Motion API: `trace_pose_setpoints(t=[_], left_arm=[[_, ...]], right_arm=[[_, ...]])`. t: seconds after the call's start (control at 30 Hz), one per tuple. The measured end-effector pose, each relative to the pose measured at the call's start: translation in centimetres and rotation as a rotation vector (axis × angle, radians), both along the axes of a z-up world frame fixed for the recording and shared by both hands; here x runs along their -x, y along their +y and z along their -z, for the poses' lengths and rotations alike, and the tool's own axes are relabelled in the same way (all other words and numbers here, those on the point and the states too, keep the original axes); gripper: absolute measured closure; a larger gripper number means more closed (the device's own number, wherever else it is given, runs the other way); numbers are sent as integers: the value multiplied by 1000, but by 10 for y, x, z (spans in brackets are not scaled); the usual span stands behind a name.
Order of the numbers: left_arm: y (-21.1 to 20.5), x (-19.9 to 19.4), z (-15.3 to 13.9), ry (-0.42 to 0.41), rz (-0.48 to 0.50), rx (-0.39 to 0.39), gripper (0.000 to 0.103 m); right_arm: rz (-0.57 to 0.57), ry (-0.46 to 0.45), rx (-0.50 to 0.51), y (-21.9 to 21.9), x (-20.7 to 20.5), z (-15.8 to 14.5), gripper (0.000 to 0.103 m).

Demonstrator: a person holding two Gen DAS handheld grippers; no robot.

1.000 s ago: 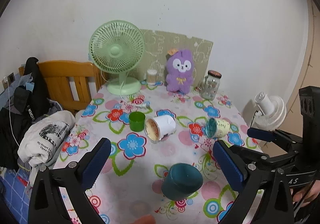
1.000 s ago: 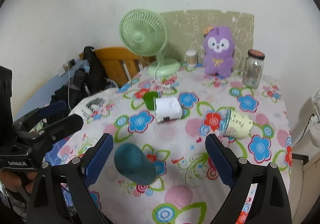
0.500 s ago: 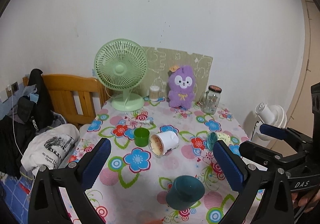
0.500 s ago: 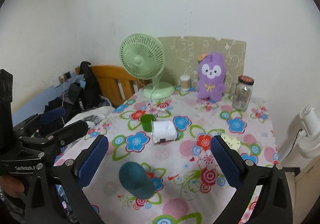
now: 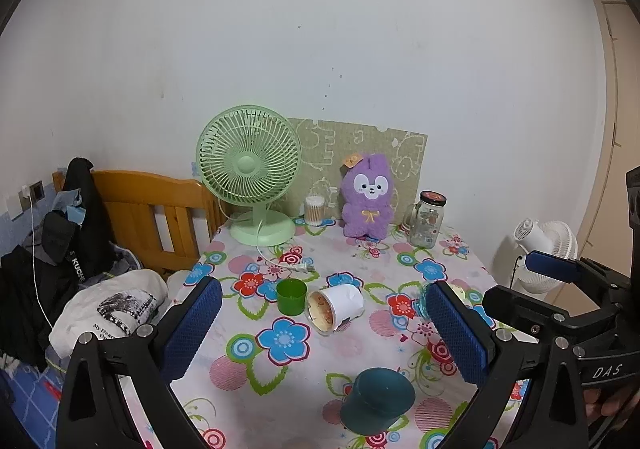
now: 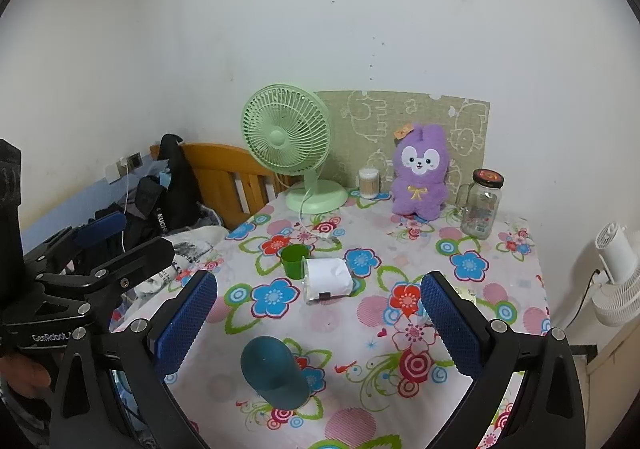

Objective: Flip cup upside down

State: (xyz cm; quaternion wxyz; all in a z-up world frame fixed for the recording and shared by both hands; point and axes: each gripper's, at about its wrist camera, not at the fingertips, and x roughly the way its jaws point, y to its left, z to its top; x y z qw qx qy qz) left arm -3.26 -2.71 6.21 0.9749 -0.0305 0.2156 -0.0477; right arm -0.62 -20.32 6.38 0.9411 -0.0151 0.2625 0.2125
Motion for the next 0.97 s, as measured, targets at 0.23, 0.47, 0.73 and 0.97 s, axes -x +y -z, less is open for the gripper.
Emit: trace_pose_setpoints(t=[0.23,0.47,0.73,0.97], left_arm=[[-1,0,0,-2,0,-3,0],[-1,-1,1,-3,-1,-3,0],[-1,-2,1,-3,3,-2,0],[-1,-3,1,-2,3,-3,0]], right_arm=[[6,-1,0,-1,-1,1,0],[5,0,-1,-1,-1,2,0],[4,0,-3,0,-2,2,0],[6,-5,0,0,-3,1,0]])
